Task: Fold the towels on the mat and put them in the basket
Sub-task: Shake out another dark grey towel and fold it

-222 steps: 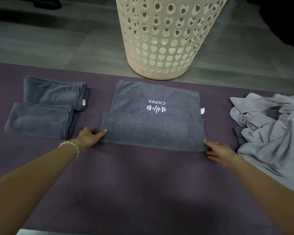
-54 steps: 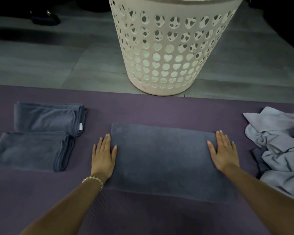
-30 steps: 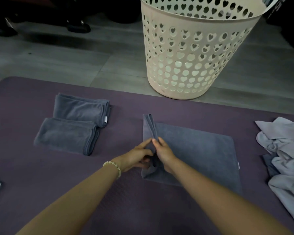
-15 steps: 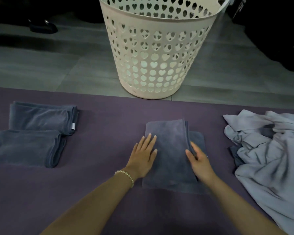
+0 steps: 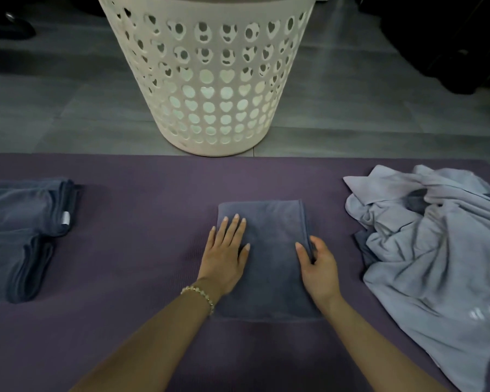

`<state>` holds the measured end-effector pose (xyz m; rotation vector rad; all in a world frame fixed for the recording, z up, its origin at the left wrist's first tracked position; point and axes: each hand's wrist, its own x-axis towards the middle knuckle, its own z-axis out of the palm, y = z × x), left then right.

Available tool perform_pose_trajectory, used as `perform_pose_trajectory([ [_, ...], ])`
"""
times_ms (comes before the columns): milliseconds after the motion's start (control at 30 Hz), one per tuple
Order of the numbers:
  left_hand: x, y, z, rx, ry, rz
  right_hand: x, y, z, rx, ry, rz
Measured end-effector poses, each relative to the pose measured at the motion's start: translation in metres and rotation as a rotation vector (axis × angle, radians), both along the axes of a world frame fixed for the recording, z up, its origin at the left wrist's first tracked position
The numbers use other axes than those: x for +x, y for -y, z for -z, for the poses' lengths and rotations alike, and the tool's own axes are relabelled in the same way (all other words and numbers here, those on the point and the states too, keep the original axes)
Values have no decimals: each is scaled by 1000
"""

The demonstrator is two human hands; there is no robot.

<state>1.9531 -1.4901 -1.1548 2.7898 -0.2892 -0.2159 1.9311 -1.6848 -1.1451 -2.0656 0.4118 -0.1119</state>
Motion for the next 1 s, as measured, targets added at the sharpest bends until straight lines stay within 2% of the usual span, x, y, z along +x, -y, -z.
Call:
perform_pose_trajectory([
  [167, 3, 16, 6, 66, 14, 38, -4, 17, 9, -15, -50, -25],
  [300, 3, 16, 8, 88, 34, 47, -2, 18, 12, -107, -47, -19],
  [567, 2, 16, 10, 144, 41, 57, -24, 8, 3, -46, -127, 63],
  [767, -2, 13, 8, 138, 62, 84, -49, 14, 7, -356, -208, 25],
  [800, -3, 12, 8, 128, 78, 82, -48, 12, 5, -379, -199, 38],
  [867, -2, 10, 10, 86, 119, 67, -46, 6, 3, -454, -53, 21],
  [933, 2, 9, 8, 58, 151, 54, -35, -1, 1, -612, 118, -120],
  [1000, 12, 8, 5, 69, 156, 54, -13, -10, -4, -718, 139, -343],
])
